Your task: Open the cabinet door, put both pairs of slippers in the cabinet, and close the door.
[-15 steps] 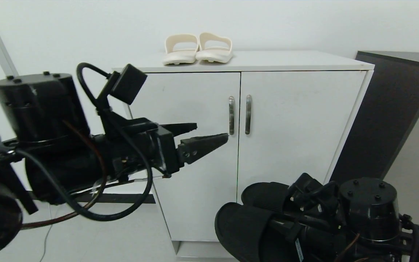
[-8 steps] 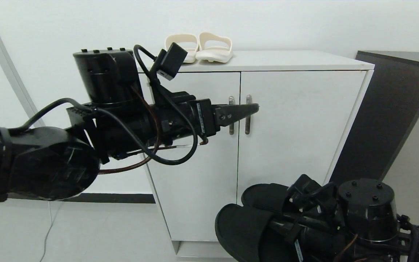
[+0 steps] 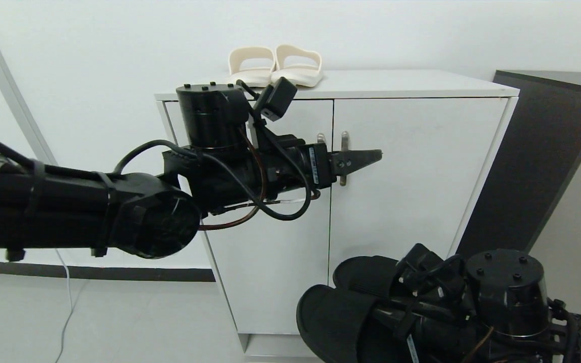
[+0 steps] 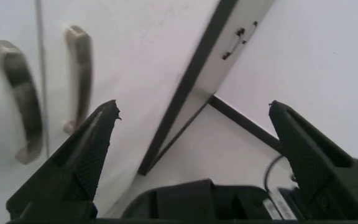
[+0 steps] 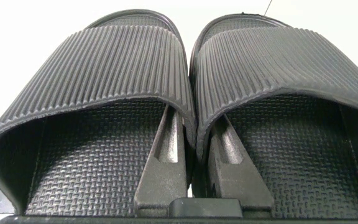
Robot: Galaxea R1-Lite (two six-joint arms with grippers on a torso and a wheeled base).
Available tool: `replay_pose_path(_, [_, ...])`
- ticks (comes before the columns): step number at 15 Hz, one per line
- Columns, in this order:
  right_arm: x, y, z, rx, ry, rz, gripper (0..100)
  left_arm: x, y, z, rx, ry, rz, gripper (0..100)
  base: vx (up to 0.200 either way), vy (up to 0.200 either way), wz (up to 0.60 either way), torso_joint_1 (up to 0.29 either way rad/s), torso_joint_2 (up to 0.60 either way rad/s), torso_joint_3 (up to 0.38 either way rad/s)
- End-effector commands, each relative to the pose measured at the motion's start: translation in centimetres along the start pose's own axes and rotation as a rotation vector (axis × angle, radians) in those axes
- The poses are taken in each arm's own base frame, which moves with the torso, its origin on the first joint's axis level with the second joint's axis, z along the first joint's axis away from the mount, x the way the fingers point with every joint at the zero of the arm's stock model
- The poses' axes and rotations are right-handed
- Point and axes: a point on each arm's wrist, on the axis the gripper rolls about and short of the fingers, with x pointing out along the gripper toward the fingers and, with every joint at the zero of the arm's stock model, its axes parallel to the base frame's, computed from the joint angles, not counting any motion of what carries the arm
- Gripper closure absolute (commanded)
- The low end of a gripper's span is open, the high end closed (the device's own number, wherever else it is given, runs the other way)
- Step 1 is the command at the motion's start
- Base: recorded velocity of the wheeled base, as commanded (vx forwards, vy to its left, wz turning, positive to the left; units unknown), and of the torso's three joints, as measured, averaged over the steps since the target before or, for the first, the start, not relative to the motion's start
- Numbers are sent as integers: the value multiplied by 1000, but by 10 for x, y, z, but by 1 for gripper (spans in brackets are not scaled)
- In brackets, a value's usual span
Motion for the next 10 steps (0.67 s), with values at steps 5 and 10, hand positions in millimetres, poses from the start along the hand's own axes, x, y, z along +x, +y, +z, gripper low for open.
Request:
replay_pose_path(5, [1, 0, -1, -1, 8, -1, 100, 22, 14, 2, -23, 23, 84, 0, 0, 0, 0, 0, 0, 0])
replay_pose_path(10, [1, 0, -1, -1, 8, -1, 100, 37, 30, -1, -32, 24, 159, 0, 0, 0, 0, 0, 0, 0])
